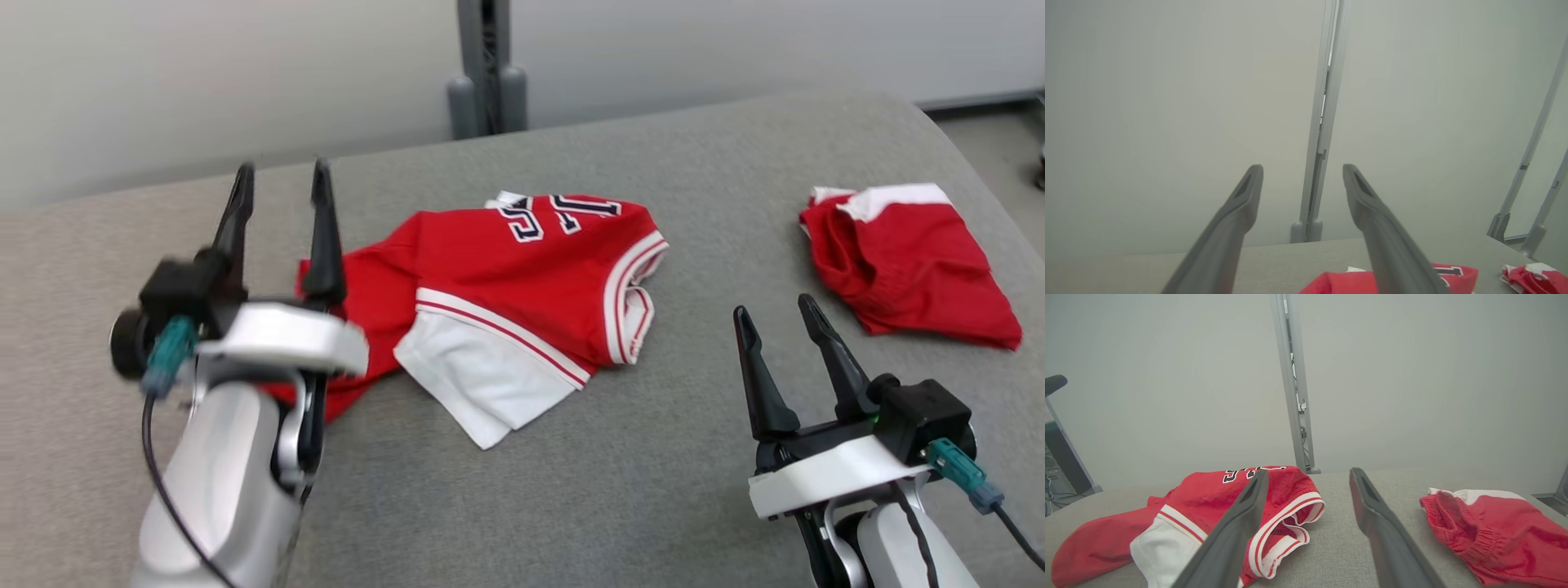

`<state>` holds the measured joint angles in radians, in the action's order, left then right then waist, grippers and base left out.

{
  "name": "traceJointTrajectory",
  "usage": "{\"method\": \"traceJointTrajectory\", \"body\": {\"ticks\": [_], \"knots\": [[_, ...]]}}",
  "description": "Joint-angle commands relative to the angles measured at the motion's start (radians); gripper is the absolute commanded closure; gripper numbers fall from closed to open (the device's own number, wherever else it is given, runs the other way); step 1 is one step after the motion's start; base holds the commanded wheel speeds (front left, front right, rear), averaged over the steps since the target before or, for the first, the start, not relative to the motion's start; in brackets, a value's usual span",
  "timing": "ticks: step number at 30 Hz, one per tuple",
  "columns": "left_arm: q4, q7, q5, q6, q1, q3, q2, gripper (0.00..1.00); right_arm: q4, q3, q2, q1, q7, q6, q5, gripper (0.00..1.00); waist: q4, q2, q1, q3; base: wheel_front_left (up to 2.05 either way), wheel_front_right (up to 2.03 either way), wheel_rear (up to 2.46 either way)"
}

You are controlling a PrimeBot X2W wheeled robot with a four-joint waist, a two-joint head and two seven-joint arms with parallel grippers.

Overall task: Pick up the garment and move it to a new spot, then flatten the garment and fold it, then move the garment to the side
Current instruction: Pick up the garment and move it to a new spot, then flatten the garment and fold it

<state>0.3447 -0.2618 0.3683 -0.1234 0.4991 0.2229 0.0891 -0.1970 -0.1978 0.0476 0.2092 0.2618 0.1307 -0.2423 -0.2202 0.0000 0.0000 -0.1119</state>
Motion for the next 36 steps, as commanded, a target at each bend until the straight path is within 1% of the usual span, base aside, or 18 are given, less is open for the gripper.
{"method": "traceJointTrajectory", "body": {"ticks": [1, 3, 7, 11, 14, 18, 20, 24, 30, 33, 35, 36], "knots": [[-0.035, -0.004, -0.035, 0.01, -0.061, -0.026, 0.009, 0.0, 0.001, 0.003, 0.006, -0.017, 0.005, 0.0, 0.004, 0.0, 0.045, 0.0, 0.0, 0.045, 0.0, 0.0, 0.0], [-0.079, -0.003, -0.077, 0.022, -0.137, -0.062, 0.015, 0.0, 0.001, 0.006, 0.006, -0.026, 0.005, 0.0, 0.009, 0.0, 0.062, 0.0, 0.0, 0.058, 0.0, 0.0, 0.0], [-0.135, -0.003, -0.12, 0.045, -0.268, -0.131, 0.0, 0.0, -0.001, 0.008, 0.008, -0.041, 0.005, 0.0, 0.015, 0.0, 0.091, 0.0, 0.0, 0.069, 0.0, 0.0, 0.0], [-0.166, -0.003, -0.156, 0.061, -0.356, -0.179, -0.019, 0.0, -0.003, 0.009, 0.009, -0.055, 0.005, 0.0, 0.017, 0.0, 0.108, 0.0, 0.0, 0.073, 0.0, 0.0, 0.0], [-0.185, -0.003, -0.17, 0.071, -0.403, -0.197, -0.029, 0.0, -0.008, 0.008, 0.009, -0.059, 0.005, 0.0, 0.017, 0.0, 0.116, 0.0, 0.0, 0.075, 0.0, 0.0, 0.0], [-0.199, -0.003, -0.19, 0.085, -0.438, -0.184, -0.036, 0.0, -0.014, 0.002, 0.009, -0.065, 0.005, 0.0, 0.017, 0.0, 0.124, 0.0, 0.0, 0.073, 0.0, 0.0, 0.0], [-0.203, -0.003, -0.169, 0.074, -0.446, -0.171, -0.036, 0.0, -0.016, 0.001, 0.01, -0.065, 0.005, 0.0, 0.017, 0.0, 0.128, 0.0, 0.0, 0.073, 0.0, 0.0, 0.0], [-0.217, -0.003, -0.17, 0.059, -0.447, -0.148, -0.036, 0.0, -0.017, 0.001, 0.013, -0.064, 0.005, 0.0, 0.015, 0.0, 0.131, 0.0, 0.0, 0.072, 0.0, 0.0, 0.0], [-0.227, -0.003, -0.164, 0.051, -0.438, -0.145, -0.036, 0.0, -0.022, -0.006, 0.012, -0.063, 0.005, 0.0, 0.012, 0.0, 0.131, 0.0, 0.0, 0.069, 0.0, 0.0, 0.0], [-0.227, -0.003, -0.163, 0.049, -0.441, -0.143, -0.036, 0.0, -0.043, -0.035, 0.011, -0.072, 0.005, 0.0, -0.002, 0.0, 0.131, 0.0, 0.0, 0.065, 0.0, 0.0, 0.0], [-0.223, -0.003, -0.162, 0.046, -0.44, -0.138, -0.036, 0.0, -0.075, -0.077, 0.014, -0.071, 0.005, 0.0, -0.02, 0.0, 0.134, 0.0, 0.0, 0.058, 0.0, 0.0, 0.0], [-0.223, -0.003, -0.162, 0.046, -0.44, -0.138, -0.036, 0.0, -0.075, -0.077, 0.014, -0.071, 0.005, 0.0, -0.02, 0.0, 0.134, 0.0, 0.0, 0.058, 0.0, 0.0, 0.0]]}}
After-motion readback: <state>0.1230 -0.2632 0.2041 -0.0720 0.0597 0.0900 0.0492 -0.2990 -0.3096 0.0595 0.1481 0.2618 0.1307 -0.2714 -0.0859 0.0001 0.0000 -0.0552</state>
